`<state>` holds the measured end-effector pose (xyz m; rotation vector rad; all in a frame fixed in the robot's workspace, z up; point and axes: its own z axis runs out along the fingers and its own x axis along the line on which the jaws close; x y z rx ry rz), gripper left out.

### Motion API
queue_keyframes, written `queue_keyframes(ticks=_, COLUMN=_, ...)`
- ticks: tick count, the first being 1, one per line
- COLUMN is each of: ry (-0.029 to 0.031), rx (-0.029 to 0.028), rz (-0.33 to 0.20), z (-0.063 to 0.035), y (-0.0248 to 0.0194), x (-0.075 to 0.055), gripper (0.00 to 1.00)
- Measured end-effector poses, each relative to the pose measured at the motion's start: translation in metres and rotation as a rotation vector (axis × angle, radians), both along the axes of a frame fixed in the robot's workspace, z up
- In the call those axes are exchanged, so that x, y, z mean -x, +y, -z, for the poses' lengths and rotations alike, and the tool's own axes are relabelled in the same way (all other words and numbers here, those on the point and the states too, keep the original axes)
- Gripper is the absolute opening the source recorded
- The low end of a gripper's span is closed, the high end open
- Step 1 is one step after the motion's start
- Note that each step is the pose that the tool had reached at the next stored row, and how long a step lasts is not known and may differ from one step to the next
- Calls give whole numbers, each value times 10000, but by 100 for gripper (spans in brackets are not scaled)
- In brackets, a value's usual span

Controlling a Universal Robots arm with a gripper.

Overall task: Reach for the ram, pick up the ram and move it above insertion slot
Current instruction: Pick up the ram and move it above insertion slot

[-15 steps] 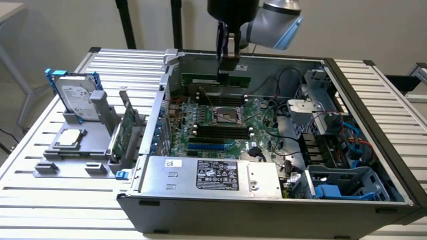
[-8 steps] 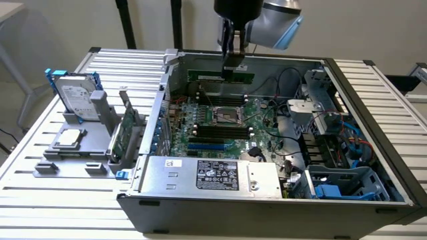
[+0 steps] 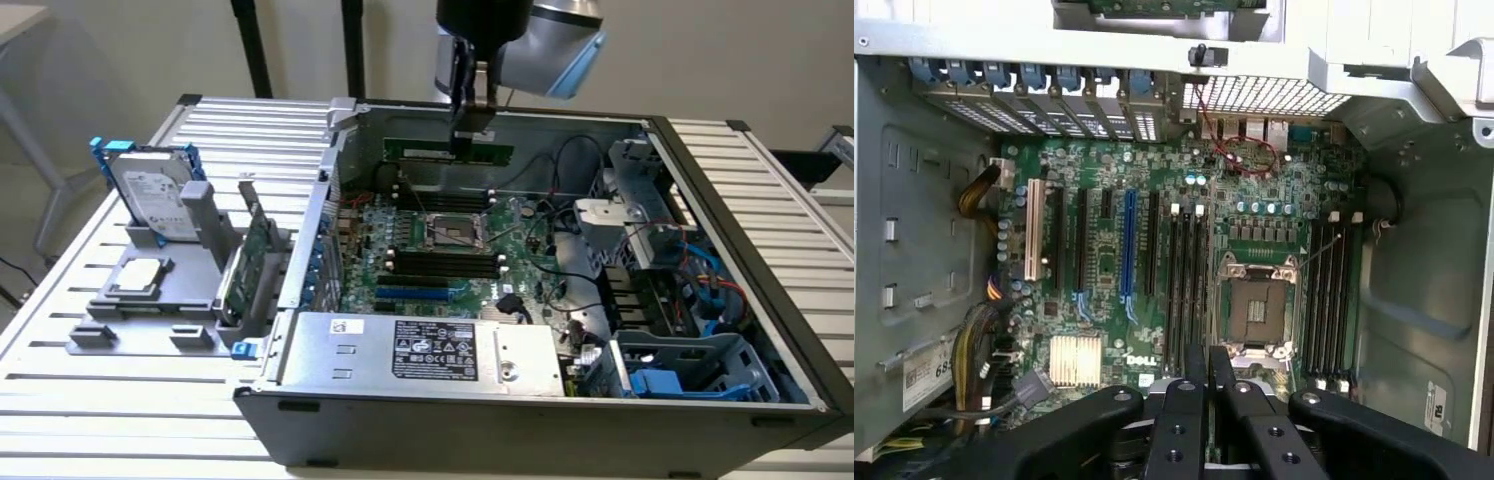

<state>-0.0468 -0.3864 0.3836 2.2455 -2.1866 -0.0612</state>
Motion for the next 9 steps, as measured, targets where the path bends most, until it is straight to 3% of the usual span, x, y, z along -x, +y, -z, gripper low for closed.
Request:
queue_keyframes(ticks=6, ry=-32, rx=0, rz=11, z=35, y=62, x=-35, gripper=13)
queue_keyframes(ticks=9, ry=-59, rx=0, rz=10, z=44, y=65, x=-36, gripper=13)
